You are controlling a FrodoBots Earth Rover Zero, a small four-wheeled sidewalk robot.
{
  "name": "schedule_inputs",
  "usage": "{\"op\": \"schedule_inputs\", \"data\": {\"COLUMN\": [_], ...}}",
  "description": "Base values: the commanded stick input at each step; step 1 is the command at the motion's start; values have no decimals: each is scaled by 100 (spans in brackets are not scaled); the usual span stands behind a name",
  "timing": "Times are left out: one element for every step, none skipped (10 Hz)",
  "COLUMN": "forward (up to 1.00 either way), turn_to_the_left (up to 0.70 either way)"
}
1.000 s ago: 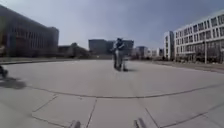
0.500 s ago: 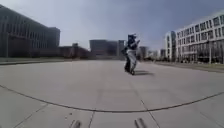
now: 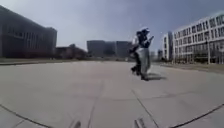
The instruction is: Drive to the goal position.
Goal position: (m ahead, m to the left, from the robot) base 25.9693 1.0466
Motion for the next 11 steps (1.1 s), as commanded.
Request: {"op": "schedule_inputs", "data": {"forward": [85, 85, 85, 85, 85, 85, 85, 85, 85, 85, 85], "turn_to_the_left": [1, 1, 1, 1, 1, 1, 1, 1, 6, 16, 20]}}
